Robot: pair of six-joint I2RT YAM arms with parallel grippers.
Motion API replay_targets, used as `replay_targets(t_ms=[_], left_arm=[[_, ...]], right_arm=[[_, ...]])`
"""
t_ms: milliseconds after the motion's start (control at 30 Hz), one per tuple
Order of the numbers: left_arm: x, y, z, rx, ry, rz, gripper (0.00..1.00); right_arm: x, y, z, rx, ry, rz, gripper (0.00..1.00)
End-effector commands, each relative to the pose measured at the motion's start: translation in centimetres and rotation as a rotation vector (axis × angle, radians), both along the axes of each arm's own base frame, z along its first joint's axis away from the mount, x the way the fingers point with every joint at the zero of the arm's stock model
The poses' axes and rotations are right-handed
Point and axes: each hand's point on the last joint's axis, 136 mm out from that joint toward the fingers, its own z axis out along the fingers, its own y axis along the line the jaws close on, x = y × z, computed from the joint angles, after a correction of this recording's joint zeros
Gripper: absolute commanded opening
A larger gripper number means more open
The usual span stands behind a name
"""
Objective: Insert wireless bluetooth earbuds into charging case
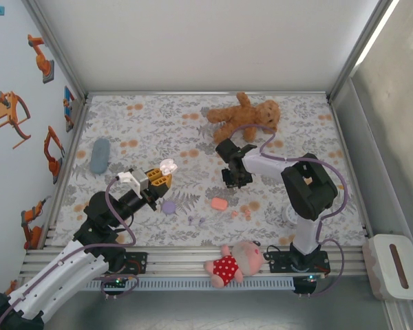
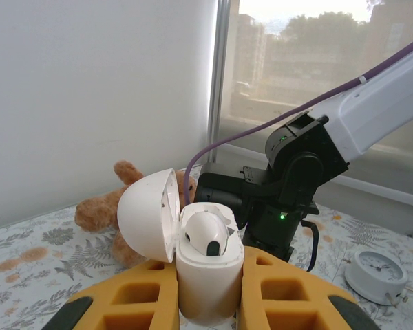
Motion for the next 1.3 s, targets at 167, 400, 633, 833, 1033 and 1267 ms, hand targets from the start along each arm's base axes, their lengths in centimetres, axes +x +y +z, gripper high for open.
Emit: replay_targets(t_ms=[167, 400, 633, 833, 1033, 1267], left_arm=[[-0.3, 0.2, 0.7, -0.016, -0.023, 0.001, 0.00], [-0.2, 0.1, 0.4, -0.012, -0.011, -0.002, 0.00], [-0.1, -0.1, 0.0, -0.023, 0.004, -0.007, 0.00], [0.2, -0.5, -0.2, -0.032, 0.010, -0.016, 0.00], [0.6, -1.0, -0.1, -0.035, 0.012, -0.024, 0.00], [1.2, -1.7, 0.2, -0.046, 0.006, -0.030, 0.00]], right_arm=[[0.5, 0.6, -0.6, 0.024, -0.006, -0.018, 0.21], [0.8, 0.5, 0.6, 0.033, -0.038, -0.018, 0.20], [1.2, 0.4, 2.2, 0.044, -0.081, -0.017, 0.20], [1.7, 0.6, 4.9, 0.079, -0.145, -0.016, 0.20], [2.2, 1.4, 9.0, 0.159, -0.230, 0.011, 0.20], [2.3, 3.1, 15.8, 0.305, -0.361, 0.063, 0.20]])
